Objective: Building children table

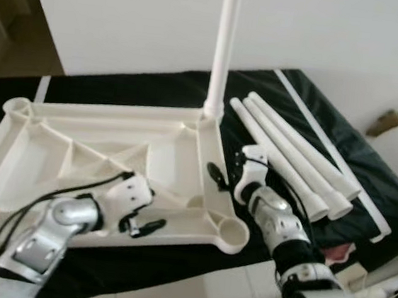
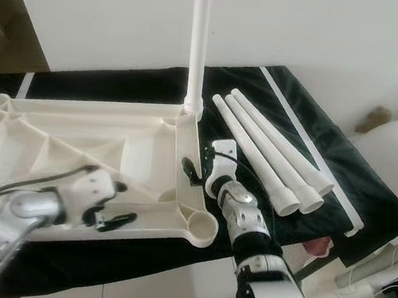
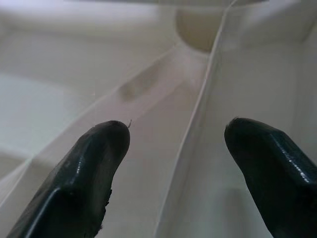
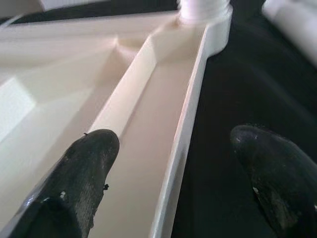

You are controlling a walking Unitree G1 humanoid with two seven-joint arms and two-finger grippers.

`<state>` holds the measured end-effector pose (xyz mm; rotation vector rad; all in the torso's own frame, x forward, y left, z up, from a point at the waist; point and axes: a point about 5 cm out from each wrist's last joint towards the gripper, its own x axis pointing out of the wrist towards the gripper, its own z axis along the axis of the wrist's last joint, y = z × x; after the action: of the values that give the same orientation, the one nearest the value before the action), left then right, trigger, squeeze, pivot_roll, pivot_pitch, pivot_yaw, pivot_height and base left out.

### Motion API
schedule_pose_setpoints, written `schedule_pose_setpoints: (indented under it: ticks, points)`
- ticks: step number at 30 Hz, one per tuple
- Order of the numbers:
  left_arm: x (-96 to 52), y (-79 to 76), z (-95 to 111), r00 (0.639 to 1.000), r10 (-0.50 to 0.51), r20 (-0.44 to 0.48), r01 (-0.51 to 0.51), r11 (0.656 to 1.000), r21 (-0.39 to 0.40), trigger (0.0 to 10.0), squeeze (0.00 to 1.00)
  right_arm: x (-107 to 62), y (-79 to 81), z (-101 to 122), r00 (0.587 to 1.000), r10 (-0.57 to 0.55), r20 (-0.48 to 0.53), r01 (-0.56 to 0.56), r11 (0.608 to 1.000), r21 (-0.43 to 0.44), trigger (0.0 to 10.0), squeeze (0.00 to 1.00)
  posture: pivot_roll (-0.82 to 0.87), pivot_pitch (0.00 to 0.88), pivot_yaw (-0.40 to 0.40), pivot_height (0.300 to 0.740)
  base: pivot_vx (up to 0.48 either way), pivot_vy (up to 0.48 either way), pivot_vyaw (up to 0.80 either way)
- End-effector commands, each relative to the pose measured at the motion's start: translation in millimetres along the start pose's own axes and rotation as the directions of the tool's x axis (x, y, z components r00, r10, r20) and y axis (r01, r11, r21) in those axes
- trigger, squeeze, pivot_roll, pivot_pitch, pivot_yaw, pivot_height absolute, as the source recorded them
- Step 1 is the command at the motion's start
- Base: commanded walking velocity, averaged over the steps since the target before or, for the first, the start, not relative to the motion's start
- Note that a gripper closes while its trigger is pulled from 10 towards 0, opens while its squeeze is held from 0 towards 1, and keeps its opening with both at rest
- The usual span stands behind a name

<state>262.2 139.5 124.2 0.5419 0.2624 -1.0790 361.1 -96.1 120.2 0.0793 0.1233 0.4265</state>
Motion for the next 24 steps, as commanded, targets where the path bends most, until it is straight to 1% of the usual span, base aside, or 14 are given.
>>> schedule_pose_setpoints:
  ticks: [1,2,4,5,6,7,8,10,13,17,18,19,23,24]
  points:
    - [13.1,-18.5,-13,0.993,-0.105,-0.046,0.103,0.994,-0.041,10.0,0.00,1.7,-2.9,5,0.999,-0.045,0.031,0.045,0.999,-0.009,10.0,0.00,0.04,0.023,-0.005,0.740,0.000,0.000,0.00]
    - [16.0,-15.2,-12,0.997,-0.070,-0.041,0.068,0.997,-0.040,10.0,0.00,-0.8,-11.4,9,0.992,-0.108,0.064,0.109,0.994,-0.025,10.0,0.00,0.04,0.026,-0.008,0.740,0.000,0.000,0.00]
    - [20.7,-9.2,-8,1.000,0.002,-0.024,-0.002,1.000,0.003,10.0,0.00,-7.3,-27.9,15,0.969,-0.214,0.125,0.220,0.975,-0.036,10.0,0.00,0.04,0.026,-0.008,0.740,0.000,0.000,0.00]
    - [20.7,-9.2,-8,1.000,0.002,-0.024,-0.002,1.000,0.003,10.0,0.00,-7.3,-27.9,15,0.969,-0.214,0.125,0.220,0.975,-0.036,10.0,0.00,0.04,0.026,-0.008,0.740,0.000,0.000,0.00]
    - [22.8,-7.3,-5,1.000,0.029,-0.009,-0.029,1.000,0.006,10.0,0.00,-12.0,-36.3,19,0.951,-0.262,0.165,0.273,0.961,-0.045,10.0,0.00,0.04,0.030,-0.004,0.740,0.000,0.000,0.00]
    - [23.4,-4.7,0,0.998,0.065,0.023,-0.066,0.997,0.045,10.0,0.00,-15.6,-42.6,22,0.937,-0.293,0.191,0.305,0.952,-0.036,10.0,0.00,0.03,0.033,-0.002,0.740,0.000,0.000,0.00]
    - [23.4,-4.7,0,0.998,0.065,0.023,-0.066,0.997,0.045,10.0,0.00,-15.6,-42.6,22,0.937,-0.293,0.191,0.305,0.952,-0.036,10.0,0.00,0.03,0.033,-0.002,0.740,0.000,0.000,0.00]
    - [22.9,4.2,13,0.986,0.138,0.096,-0.144,0.988,0.061,10.0,0.00,-25.6,-55.2,28,0.909,-0.345,0.232,0.359,0.933,-0.021,10.0,0.00,0.03,0.035,0.004,0.740,0.000,0.000,0.00]
    - [20.0,15.9,26,0.965,0.202,0.168,-0.206,0.979,0.005,10.0,0.00,-35.5,-67.8,28,0.884,-0.401,0.239,0.416,0.909,-0.012,10.0,0.00,0.02,0.038,0.009,0.740,0.000,0.000,0.00]
    - [12.9,19.7,39,0.954,0.177,0.242,-0.175,0.984,-0.032,10.0,0.00,-44.7,-76.6,24,0.865,-0.456,0.209,0.470,0.883,-0.017,10.0,0.00,0.02,0.041,0.015,0.740,0.000,0.000,0.00]
    - [12.9,19.7,39,0.954,0.177,0.242,-0.175,0.984,-0.032,10.0,0.00,-44.7,-76.6,24,0.865,-0.456,0.209,0.470,0.883,-0.017,10.0,0.00,0.02,0.041,0.015,0.740,0.000,0.000,0.00]
    - [8.4,21.5,40,0.954,0.162,0.254,-0.161,0.987,-0.026,10.0,0.00,-48.3,-79.3,24,0.859,-0.471,0.201,0.485,0.874,-0.024,10.0,0.00,0.01,0.041,0.019,0.740,0.000,0.000,0.00]
    - [0.4,27.3,37,0.958,0.149,0.244,-0.152,0.988,-0.006,10.0,0.00,-54.6,-84.2,25,0.841,-0.500,0.207,0.517,0.856,-0.031,10.0,0.00,0.01,0.043,0.023,0.740,0.000,0.000,0.00]
    - [-5.2,31.8,33,0.964,0.144,0.224,-0.149,0.989,0.006,10.0,0.00,-57.7,-86.8,26,0.834,-0.509,0.212,0.526,0.850,-0.030,10.0,0.00,0.00,0.040,0.023,0.740,0.000,0.000,0.00]
